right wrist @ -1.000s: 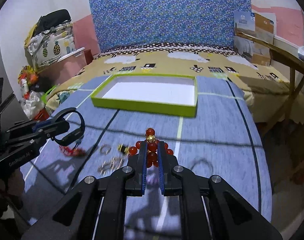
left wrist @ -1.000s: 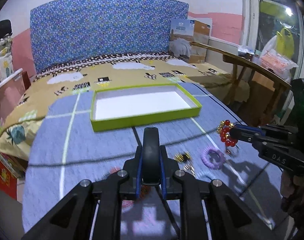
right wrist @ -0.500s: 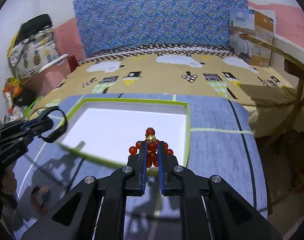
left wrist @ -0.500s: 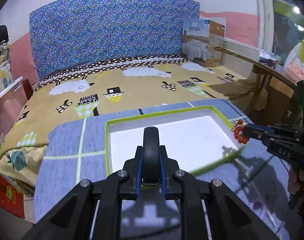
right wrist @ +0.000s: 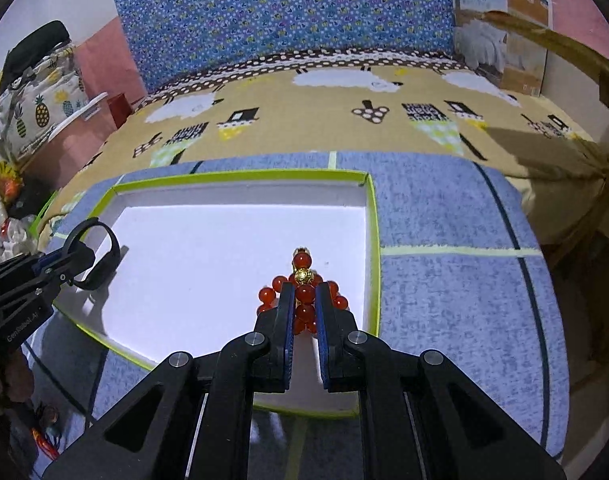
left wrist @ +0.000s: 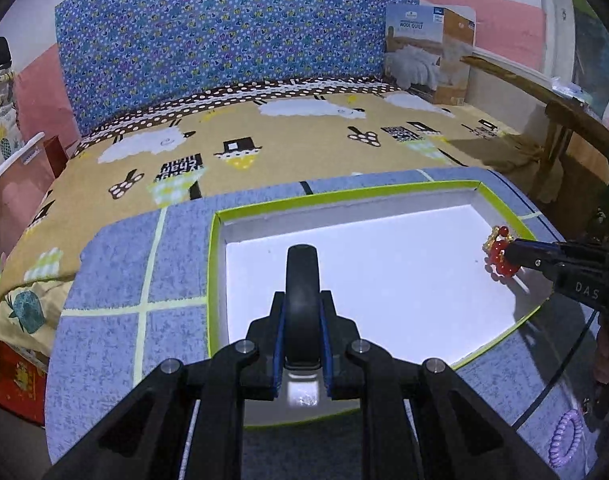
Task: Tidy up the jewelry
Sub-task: 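Carry the watch band and red beads into the green box and release both, then reach the left tool to the red-cord bracelet while the right tool grasps the lavender coil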
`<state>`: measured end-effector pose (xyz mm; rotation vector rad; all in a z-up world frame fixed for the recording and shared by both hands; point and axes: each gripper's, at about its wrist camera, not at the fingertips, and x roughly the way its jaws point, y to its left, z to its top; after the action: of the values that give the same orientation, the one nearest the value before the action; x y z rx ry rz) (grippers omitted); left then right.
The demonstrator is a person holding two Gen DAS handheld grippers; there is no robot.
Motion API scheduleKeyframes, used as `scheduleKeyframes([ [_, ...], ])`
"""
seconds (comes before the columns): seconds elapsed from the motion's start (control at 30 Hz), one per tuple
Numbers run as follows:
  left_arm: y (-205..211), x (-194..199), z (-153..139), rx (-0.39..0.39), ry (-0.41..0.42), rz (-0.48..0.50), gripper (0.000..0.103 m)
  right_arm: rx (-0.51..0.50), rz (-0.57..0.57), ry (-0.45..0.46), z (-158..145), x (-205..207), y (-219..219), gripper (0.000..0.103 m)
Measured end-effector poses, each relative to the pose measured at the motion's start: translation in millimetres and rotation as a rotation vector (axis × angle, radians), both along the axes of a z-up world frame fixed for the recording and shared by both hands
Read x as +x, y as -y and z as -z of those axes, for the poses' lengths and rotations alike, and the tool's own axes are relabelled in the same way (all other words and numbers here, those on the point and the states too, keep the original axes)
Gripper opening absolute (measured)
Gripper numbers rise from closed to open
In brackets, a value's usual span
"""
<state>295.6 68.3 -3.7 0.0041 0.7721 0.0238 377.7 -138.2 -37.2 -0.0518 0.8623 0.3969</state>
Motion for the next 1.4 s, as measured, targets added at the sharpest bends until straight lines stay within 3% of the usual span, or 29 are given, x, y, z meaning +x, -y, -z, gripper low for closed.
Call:
scheduleKeyframes([
  [0.1, -3, -2, -3, -0.022, 0.008, -0.008, 0.016, 0.008, 0.014, 0.004, -2, 0, 4, 0.01],
  [0.2, -4, -5, -7, -0.033, 0.02, -0.004, 0.017, 0.023, 0.019, 0.01, -6, -2, 6, 0.018],
  [0.43, -1, -27, -21, -0.047, 0.05, 0.016, 0.026, 0.046, 0.011, 0.04, -21, -25, 11, 0.025],
  [0.87, 14, -124, -50, -0.039, 0.171, 0.053, 0.026, 0.079, -0.027, 0.137, -49, -139, 33, 0.025],
  [1.4, 25, -221, -33, -0.098, 0.178, 0.084, 0.026, 0.083, -0.047, 0.172, -39, -243, 50, 0.025],
])
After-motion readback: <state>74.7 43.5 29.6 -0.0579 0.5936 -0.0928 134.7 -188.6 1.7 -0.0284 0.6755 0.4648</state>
